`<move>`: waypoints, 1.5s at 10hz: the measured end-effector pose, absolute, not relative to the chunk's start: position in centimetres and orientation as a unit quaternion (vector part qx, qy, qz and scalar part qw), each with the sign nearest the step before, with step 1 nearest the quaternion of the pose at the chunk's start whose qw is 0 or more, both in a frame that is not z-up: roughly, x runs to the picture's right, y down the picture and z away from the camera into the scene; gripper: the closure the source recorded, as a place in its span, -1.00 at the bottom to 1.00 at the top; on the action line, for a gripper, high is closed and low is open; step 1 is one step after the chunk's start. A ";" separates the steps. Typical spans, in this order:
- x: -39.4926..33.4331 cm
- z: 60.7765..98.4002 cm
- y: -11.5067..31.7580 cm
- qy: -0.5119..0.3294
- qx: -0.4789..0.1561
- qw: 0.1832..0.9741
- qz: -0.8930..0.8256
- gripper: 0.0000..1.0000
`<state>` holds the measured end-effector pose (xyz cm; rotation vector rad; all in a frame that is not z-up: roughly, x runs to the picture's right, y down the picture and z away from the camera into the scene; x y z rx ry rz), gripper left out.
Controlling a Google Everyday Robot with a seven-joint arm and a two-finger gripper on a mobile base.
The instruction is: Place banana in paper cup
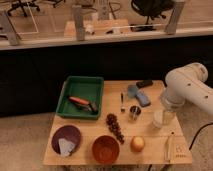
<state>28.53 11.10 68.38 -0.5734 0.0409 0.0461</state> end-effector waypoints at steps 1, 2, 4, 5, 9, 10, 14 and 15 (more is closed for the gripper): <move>28.5 68.4 11.1 0.020 -0.283 0.959 0.023 -0.60; 28.5 68.4 11.1 0.020 -0.283 0.959 0.023 -0.60; 28.5 68.4 11.1 0.020 -0.283 0.959 0.023 -0.60; 28.5 68.4 11.1 0.020 -0.283 0.959 0.023 -0.60; 29.5 68.4 11.4 0.008 -0.278 0.960 0.035 -0.60; 31.1 68.4 11.9 -0.010 -0.272 0.961 0.049 -0.60; 39.7 68.4 14.2 -0.039 -0.258 0.958 0.118 -0.60; 42.0 68.4 14.9 -0.039 -0.255 0.956 0.139 -0.60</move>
